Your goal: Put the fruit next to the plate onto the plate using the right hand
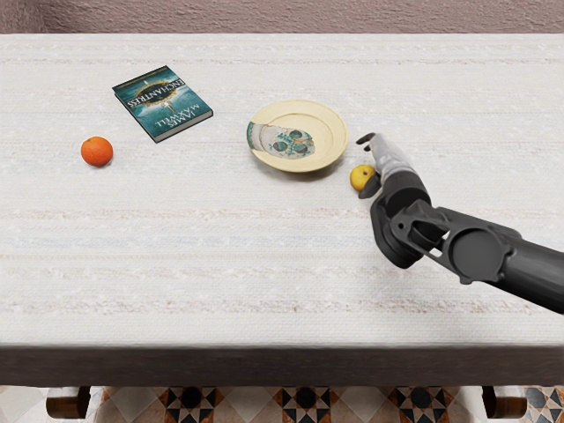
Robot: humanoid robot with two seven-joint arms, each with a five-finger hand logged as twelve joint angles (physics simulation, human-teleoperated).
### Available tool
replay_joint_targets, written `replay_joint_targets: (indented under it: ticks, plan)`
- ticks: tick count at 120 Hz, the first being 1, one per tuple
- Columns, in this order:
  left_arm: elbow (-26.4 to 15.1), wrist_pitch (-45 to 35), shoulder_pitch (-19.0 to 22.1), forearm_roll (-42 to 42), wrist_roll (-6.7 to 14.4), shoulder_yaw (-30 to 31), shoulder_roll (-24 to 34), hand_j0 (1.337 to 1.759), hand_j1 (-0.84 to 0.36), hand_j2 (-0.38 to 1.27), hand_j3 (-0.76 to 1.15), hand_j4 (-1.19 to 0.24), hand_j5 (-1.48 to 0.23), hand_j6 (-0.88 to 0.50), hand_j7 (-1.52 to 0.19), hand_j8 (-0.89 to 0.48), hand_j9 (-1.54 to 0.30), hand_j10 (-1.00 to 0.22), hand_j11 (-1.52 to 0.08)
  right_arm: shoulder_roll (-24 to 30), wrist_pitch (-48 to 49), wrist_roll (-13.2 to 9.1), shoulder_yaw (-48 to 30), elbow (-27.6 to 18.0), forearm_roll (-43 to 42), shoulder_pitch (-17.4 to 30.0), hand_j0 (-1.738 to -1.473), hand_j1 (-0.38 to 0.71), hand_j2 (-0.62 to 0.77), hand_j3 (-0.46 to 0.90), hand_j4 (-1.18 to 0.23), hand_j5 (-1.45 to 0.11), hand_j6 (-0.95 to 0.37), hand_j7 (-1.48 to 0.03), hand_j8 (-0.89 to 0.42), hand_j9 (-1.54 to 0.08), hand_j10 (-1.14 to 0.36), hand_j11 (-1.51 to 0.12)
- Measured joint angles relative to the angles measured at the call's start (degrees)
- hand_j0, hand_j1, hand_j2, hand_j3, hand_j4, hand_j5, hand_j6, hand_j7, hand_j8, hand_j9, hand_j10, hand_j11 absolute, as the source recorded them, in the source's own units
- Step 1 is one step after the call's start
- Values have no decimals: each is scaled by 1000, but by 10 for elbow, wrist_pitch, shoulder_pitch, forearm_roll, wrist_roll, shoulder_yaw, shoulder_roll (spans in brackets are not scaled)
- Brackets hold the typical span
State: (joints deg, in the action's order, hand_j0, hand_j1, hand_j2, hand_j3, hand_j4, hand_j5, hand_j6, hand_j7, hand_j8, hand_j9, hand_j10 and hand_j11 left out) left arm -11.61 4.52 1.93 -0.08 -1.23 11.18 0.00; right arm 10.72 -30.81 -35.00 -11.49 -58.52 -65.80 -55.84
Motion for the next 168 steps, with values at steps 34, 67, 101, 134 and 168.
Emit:
replay_joint_targets:
  ticks: [34,67,101,134,168]
  plan:
    - [0,0,0,0,0,0,0,1658,349,0,0,0,0,0,0,0,0,0,0,-1,0,0,-8,-10,29,6,-1658,218,-81,0,-483,-618,-481,-622,-396,-624,-480,-624]
    - [0,0,0,0,0,0,0,1658,349,0,0,0,0,0,0,0,0,0,0,6,0,0,-26,-28,40,6,-1657,253,152,0,-584,-766,-511,-762,-412,-772,-515,-777]
    - [0,0,0,0,0,0,0,1658,349,0,0,0,0,0,0,0,0,0,0,54,10,0,-56,-92,61,1,-1658,258,266,0,-612,-804,-550,-800,-448,-811,-555,-815]
    - [0,0,0,0,0,0,0,1658,349,0,0,0,0,0,0,0,0,0,0,46,12,0,-71,-104,71,-20,-1658,260,288,0,-617,-813,-557,-808,-454,-822,-563,-824]
    - [0,0,0,0,0,0,0,1658,349,0,0,0,0,0,0,0,0,0,0,-36,7,0,-91,-42,72,-28,-1658,280,326,0,-614,-819,-558,-809,-451,-822,-564,-823]
